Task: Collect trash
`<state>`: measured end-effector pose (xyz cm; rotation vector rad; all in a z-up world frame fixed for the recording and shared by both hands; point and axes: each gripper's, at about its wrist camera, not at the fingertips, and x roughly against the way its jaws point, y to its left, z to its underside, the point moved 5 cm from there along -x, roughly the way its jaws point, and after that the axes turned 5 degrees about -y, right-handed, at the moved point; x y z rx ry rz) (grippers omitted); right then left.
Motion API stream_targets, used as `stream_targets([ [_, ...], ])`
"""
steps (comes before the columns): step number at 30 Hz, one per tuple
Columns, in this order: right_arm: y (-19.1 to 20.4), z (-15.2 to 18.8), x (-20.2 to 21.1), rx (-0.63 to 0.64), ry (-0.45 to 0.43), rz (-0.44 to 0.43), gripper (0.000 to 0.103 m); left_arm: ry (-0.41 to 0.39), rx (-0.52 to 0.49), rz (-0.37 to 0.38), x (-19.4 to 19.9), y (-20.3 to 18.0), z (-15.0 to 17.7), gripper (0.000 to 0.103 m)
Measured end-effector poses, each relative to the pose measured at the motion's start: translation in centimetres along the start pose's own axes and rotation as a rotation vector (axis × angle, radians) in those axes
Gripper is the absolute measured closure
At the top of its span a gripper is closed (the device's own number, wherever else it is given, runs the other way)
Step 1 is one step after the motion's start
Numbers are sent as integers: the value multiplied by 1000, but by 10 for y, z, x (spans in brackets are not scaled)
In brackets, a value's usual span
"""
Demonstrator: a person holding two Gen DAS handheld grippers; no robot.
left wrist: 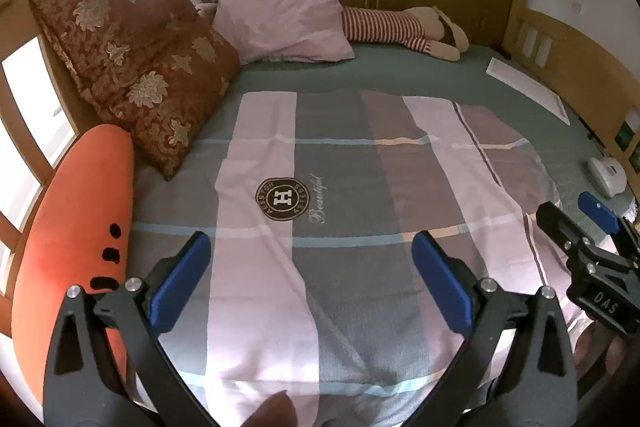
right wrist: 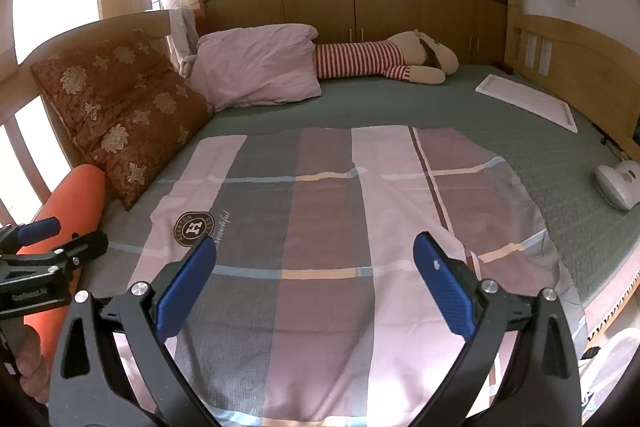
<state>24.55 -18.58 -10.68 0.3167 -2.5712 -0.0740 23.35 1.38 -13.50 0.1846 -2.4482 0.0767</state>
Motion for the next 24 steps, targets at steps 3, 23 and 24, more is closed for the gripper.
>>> stream_targets([
  [3,0,0,0,-1,0,-1,6,-4,-8,-9,1,-1,0,3],
  [23,1,1,0,-1,2,-1,6,6,-23,28,3,-10,1,3],
  [24,2,1,0,1,2,-1,6,7,-21,28,3,-9,1,3],
])
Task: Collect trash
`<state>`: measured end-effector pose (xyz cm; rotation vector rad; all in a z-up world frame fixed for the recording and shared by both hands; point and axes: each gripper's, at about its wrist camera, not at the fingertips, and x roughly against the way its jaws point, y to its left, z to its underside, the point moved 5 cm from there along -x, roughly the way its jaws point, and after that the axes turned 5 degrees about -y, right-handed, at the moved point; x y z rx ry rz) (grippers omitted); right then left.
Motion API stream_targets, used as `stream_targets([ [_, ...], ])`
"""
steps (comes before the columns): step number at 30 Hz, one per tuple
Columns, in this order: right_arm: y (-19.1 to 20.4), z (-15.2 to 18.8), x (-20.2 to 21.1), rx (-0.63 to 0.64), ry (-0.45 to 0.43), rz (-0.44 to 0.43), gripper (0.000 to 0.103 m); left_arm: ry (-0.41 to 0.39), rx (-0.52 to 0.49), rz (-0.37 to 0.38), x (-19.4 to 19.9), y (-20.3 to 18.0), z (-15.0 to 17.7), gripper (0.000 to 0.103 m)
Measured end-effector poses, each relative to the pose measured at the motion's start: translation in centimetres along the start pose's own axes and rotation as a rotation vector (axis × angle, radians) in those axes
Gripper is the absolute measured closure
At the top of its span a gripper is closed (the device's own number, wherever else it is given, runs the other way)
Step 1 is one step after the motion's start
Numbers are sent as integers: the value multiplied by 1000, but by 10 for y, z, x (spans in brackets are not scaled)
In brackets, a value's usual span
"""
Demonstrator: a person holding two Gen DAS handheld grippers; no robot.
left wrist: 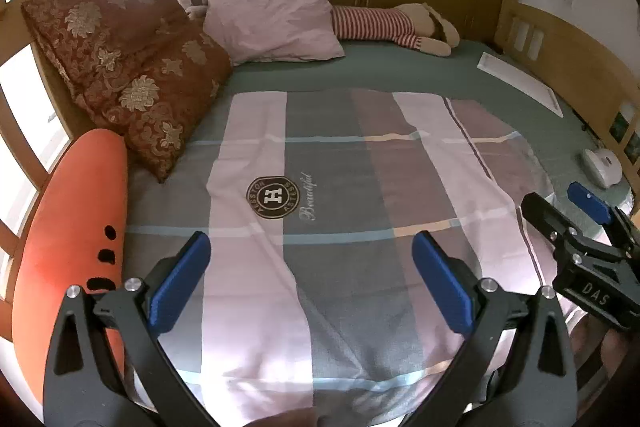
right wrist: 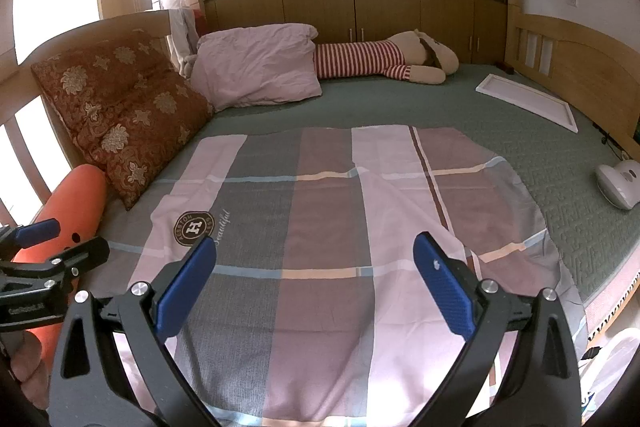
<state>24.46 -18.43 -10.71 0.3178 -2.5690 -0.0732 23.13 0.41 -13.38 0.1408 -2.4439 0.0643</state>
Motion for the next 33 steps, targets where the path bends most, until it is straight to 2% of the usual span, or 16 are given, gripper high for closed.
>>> stream_targets([
  [17,0,0,0,-2,2,0,6,13,1,23,-1,-2,2,3],
  [23,1,0,0,-3,2,1,6,-41,-3,15,6,-3,-1,3],
  [33,-4,3,-1,-9,5,6,6,130,27,16,-25,3,16,3],
])
